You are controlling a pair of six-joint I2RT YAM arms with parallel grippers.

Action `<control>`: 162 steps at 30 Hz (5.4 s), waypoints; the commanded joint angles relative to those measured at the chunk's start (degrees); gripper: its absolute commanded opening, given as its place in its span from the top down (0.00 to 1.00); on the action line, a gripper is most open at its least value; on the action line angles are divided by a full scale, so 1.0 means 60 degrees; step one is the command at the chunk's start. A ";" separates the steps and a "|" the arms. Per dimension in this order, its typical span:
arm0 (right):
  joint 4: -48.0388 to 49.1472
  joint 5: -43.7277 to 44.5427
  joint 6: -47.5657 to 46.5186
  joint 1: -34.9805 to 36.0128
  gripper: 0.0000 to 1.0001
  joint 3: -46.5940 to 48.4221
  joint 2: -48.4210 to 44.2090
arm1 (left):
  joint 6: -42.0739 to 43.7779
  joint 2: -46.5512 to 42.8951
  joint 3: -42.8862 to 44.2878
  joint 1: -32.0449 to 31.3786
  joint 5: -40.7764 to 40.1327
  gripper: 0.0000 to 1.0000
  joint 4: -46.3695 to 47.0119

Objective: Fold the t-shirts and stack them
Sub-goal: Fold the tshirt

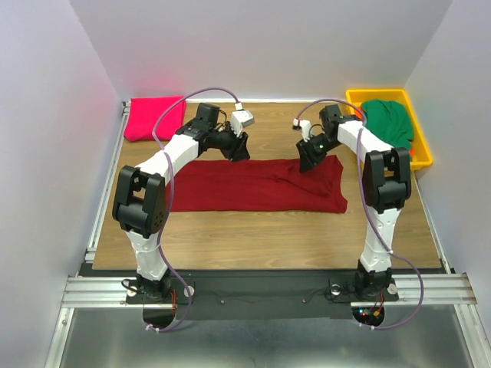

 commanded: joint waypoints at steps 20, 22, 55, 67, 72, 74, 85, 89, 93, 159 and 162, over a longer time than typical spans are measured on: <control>0.1586 0.2803 0.1320 0.0793 0.63 0.0258 0.1195 | 0.0352 0.0479 0.0160 0.1423 -0.2027 0.59 -0.1960; 0.1645 0.3039 0.1334 0.0852 0.63 0.0536 0.1574 | 0.0850 0.0596 -0.0147 0.1746 -0.2698 0.61 -0.2093; 0.4560 0.5534 0.1846 0.1599 0.53 0.1630 -0.0208 | 0.3108 -0.2932 -0.2507 -0.1094 -0.3069 0.69 -0.4950; 0.3754 0.4665 0.4380 0.1482 0.62 0.0303 0.0243 | 0.4076 -0.2290 -0.2828 -0.1737 -0.3230 0.70 -0.4072; 0.3740 0.4812 0.4280 0.1365 0.66 0.0960 0.1107 | 0.4047 -0.1631 -0.3267 -0.2498 -0.3537 0.75 -0.3573; 0.3754 0.4842 0.4147 0.1365 0.67 0.1225 0.1400 | 0.4003 -0.1440 -0.3429 -0.2748 -0.3582 0.77 -0.3471; 0.3754 0.4417 0.3591 0.1438 0.69 0.5412 0.4607 | 0.3022 0.0347 -0.2523 -0.4389 -0.2309 0.85 -0.3309; 0.3769 0.4519 0.3371 0.1497 0.68 0.6761 0.5355 | 0.2612 0.0641 -0.1819 -0.4522 -0.1956 0.85 -0.3338; 0.3944 0.4564 0.3048 0.1482 0.61 0.6896 0.4803 | 0.1984 -0.0014 -0.1715 -0.4216 -0.1461 0.70 -0.2990; 0.5409 0.2294 0.2860 0.1540 0.00 0.3416 -0.0542 | 0.1966 -0.4259 -0.1188 -0.0274 -0.1121 0.44 -0.1083; 0.5410 0.1825 0.2609 0.1526 0.00 0.1937 -0.2213 | 0.1981 -0.5273 -0.1421 -0.0274 -0.1224 0.36 -0.0747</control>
